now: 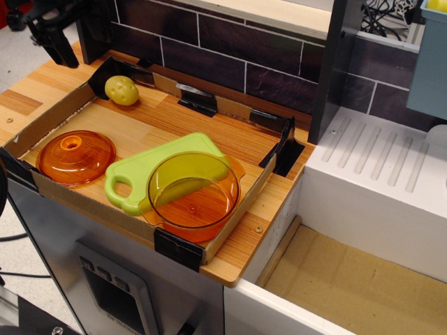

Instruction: Put potato in pot

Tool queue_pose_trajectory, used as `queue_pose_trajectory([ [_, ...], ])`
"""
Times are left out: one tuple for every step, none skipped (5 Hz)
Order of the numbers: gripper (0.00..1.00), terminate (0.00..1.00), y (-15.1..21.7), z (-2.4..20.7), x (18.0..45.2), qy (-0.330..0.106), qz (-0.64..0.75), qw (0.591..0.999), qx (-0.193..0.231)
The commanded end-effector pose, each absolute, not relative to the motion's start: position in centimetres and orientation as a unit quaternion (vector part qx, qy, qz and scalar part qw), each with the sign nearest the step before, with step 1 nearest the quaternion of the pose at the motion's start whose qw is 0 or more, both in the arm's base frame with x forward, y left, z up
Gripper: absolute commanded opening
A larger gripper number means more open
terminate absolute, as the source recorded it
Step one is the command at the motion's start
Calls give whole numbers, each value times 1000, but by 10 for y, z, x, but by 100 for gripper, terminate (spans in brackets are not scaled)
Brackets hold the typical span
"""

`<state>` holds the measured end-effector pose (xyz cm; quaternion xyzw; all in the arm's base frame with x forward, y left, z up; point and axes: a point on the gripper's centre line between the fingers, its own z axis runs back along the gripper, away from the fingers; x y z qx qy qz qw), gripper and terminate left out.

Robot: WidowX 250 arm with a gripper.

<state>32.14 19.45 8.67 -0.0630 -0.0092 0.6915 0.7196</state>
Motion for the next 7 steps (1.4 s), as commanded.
queue_pose_trajectory([
  [100, 0, 201, 93, 350, -31, 709, 701, -73],
  [100, 0, 197, 78, 356, -25, 715, 696, -66],
  [100, 0, 194, 61, 355, -34, 710, 701, -62],
  [100, 0, 191, 52, 355, -30, 712, 700, -56],
  [100, 0, 189, 40, 355, -36, 713, 699, -45],
  [100, 0, 191, 30, 358, -43, 717, 695, -38],
  [100, 0, 191, 26, 357, -44, 718, 694, -36],
])
